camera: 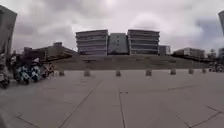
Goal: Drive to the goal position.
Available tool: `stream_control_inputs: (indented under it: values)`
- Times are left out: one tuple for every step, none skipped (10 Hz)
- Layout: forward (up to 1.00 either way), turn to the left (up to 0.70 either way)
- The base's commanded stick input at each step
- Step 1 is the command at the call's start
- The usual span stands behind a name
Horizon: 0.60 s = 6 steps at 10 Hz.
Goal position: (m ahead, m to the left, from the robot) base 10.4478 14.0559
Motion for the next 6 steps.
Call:
stream_control_inputs:
  values:
    - [1.00,0.00]
    - [1.00,0.00]
    - [1.00,0.00]
    - [1.00,0.00]
    - [1.00,0.00]
    - [1.00,0.00]
